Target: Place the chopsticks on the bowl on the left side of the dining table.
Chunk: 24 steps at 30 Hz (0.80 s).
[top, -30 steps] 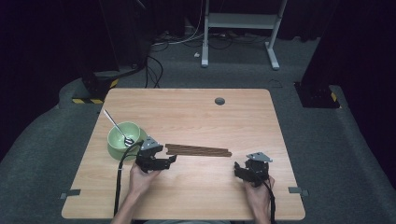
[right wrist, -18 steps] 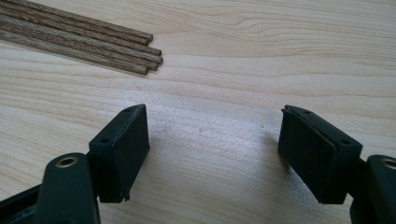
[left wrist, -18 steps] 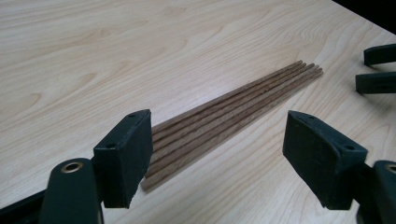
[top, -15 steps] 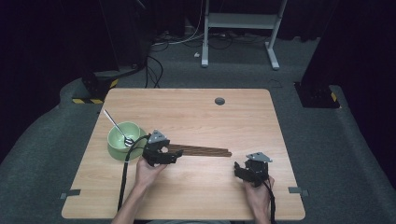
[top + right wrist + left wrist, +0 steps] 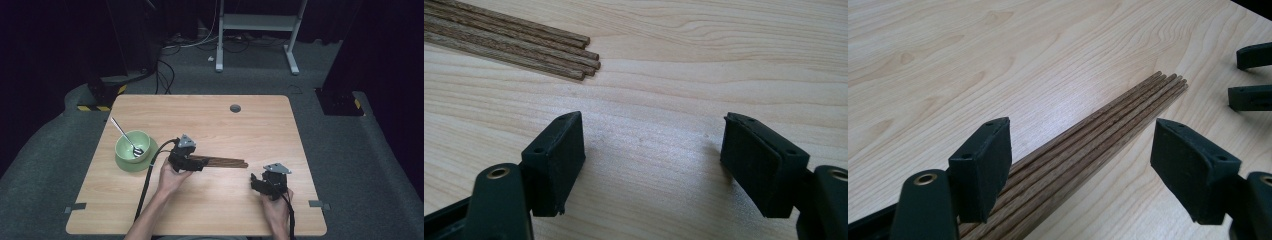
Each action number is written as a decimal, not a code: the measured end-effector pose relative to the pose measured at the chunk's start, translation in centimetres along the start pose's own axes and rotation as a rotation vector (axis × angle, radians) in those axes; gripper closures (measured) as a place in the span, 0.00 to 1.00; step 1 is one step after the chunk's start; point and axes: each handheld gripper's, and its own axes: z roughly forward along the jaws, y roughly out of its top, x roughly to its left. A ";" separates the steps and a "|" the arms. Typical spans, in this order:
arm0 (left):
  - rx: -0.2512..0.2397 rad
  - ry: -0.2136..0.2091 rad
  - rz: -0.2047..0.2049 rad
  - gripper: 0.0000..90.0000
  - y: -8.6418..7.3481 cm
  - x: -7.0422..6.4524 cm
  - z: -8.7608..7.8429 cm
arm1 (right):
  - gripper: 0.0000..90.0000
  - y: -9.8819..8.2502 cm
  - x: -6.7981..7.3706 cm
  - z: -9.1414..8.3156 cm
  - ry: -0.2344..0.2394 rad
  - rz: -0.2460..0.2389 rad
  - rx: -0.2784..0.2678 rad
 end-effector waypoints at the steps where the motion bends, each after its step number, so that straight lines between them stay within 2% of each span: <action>1: 0.007 -0.001 -0.004 0.27 0.2 -0.1 0.5 | 0.28 0.0 0.0 0.0 0.000 0.000 0.000; 11: 0.059 0.021 0.019 0.28 0.9 -0.2 3.0 | 0.28 0.0 0.0 0.0 0.000 0.000 0.000; 17: 0.069 0.045 0.032 0.30 1.3 -0.4 3.9 | 0.28 0.0 0.0 0.0 0.003 -0.006 -0.001; 24: 0.110 0.074 0.065 0.31 1.6 -1.0 5.1 | 0.28 0.0 0.1 0.0 0.004 -0.003 0.001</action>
